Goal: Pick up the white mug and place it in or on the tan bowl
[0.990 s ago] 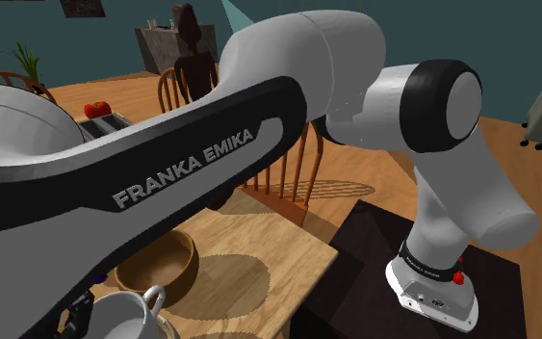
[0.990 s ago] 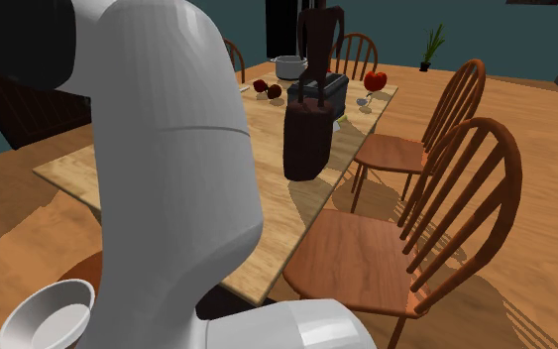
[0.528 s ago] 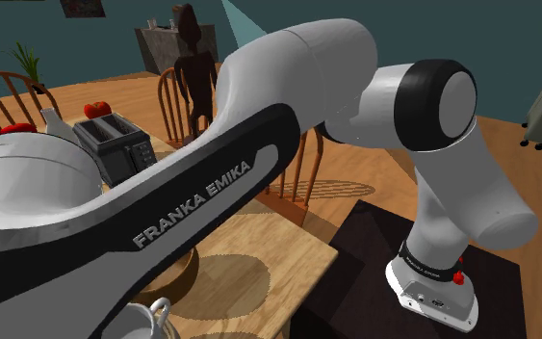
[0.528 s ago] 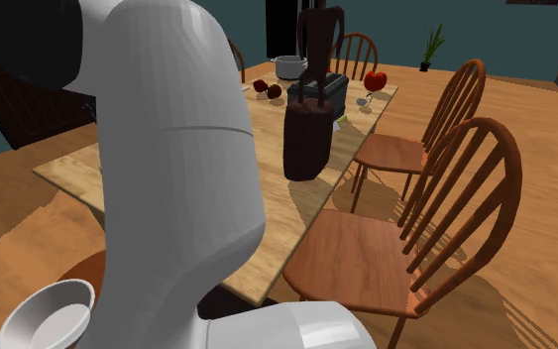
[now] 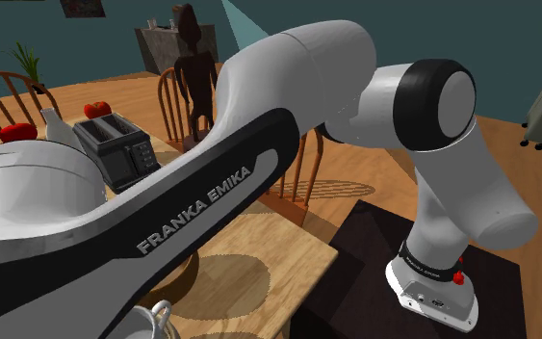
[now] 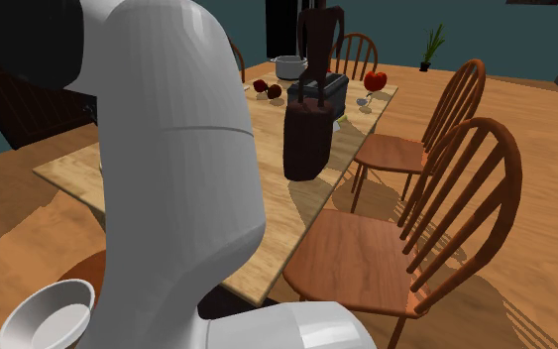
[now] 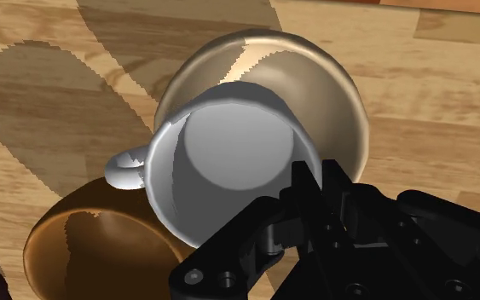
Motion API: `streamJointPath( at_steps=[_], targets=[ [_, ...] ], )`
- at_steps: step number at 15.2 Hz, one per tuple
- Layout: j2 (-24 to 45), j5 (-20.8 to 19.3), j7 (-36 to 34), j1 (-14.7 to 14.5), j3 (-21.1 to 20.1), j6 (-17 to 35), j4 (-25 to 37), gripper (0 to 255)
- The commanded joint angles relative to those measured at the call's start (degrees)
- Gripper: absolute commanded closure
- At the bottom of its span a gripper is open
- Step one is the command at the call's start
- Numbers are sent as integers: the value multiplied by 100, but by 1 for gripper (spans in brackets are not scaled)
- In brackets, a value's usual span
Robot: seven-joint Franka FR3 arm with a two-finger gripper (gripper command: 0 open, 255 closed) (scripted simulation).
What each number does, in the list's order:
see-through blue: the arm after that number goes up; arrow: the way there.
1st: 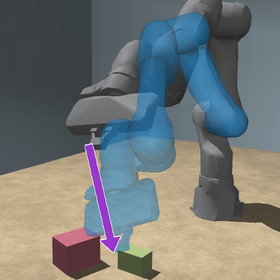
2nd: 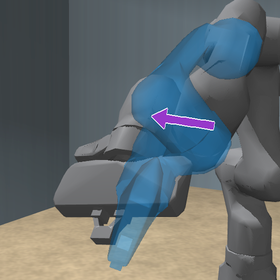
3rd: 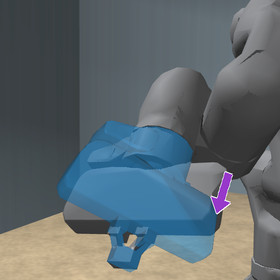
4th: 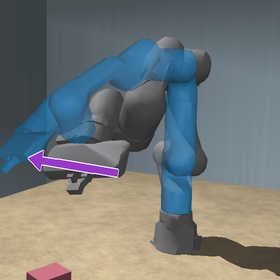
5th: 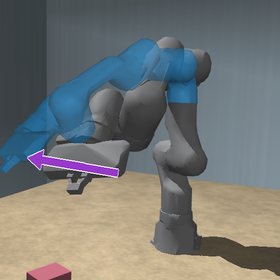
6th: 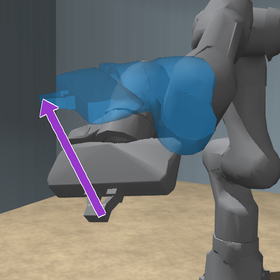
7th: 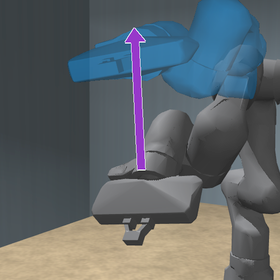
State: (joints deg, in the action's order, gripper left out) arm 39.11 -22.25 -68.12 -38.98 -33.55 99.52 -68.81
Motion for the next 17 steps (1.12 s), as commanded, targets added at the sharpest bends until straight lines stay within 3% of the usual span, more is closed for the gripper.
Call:
streamJointPath(
  at_steps=[1, 6, 10, 17],
  targets=[
    [2, 1, 0, 1, 1, -1, -6, 0],
    [2, 1, -1, 0, 1, -3, -3, 0],
    [70, 12, 104, -230, 3, -775, 888, 0],
    [70, 12, 104, -230, 3, -775, 888, 0]
  ],
)
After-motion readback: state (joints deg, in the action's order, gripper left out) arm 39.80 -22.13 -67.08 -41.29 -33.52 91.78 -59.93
